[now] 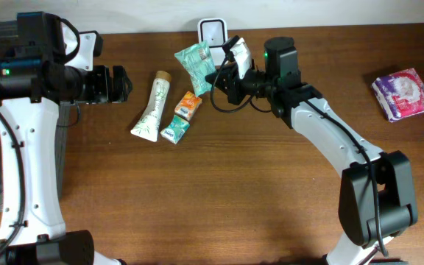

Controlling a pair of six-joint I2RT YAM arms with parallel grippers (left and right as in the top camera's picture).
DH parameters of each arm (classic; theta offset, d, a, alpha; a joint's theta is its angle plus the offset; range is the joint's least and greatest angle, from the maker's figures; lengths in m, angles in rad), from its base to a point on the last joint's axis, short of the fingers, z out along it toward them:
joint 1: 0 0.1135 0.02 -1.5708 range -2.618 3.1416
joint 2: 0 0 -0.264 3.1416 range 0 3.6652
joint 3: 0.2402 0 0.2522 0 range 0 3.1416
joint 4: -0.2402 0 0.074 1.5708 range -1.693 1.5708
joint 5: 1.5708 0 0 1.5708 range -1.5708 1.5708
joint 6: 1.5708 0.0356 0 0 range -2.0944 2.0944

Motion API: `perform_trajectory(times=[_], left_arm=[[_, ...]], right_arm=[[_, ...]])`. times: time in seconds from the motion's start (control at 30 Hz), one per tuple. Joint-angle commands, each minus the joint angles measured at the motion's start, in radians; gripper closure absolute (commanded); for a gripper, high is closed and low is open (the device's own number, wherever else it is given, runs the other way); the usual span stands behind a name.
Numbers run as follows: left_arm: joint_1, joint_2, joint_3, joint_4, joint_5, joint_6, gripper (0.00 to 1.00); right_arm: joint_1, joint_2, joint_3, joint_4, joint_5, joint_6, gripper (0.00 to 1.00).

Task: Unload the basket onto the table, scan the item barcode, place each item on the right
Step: 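Hold the green pack barcode in front of the scanner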

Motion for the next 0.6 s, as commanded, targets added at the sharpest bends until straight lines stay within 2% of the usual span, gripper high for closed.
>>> perform_trajectory(times=[0.0,0.57], left_arm=[[-0.001,0.001,0.003,-0.001,0.011,0.001,0.01],[-0.001,0.001,0.003,-0.001,0.011,0.001,0.01]], right_arm=[[-0.002,-0.032,0.016,0.004,0.002,-0.01,0.96],[-0.002,-0.032,0.016,-0.005,0.001,-0.006,0.96]])
